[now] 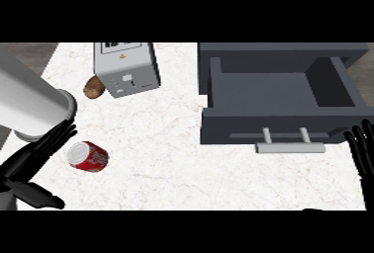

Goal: Pick up the can, place it into the drawer and close the drawer

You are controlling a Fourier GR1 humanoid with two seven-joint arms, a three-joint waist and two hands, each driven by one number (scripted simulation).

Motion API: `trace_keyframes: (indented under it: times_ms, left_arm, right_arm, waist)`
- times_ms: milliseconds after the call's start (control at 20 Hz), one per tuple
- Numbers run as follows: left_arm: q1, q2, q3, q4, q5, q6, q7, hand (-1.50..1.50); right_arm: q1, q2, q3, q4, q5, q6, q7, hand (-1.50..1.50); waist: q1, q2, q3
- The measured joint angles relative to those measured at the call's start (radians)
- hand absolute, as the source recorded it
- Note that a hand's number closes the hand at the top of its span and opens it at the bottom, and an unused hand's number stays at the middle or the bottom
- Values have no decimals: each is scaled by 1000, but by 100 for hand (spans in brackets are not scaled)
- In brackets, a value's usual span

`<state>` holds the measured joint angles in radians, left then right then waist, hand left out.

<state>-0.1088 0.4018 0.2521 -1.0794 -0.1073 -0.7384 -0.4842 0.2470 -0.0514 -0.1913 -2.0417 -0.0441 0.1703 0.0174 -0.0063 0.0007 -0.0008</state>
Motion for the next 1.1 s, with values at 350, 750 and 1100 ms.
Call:
trace_keyframes:
  times_ms: [350, 750, 1100]
  left_arm:
    - [-79, 46, -44, 188, -49, 65, -106, -150]
    - [-140, 79, -91, 380, -86, 130, -216, -150]
    - [-206, 67, -127, 521, -109, 177, -271, -150]
  right_arm:
    - [-11, -5, -13, 2, -3, 6, 1, -150]
    - [6, 20, 13, -19, 24, -3, 3, -150]
    - [-38, 5, -8, -23, 4, -8, 45, -150]
  waist:
    - [-4, 1, 0]
    - [-8, 2, -1]
    - [-9, 3, -1]
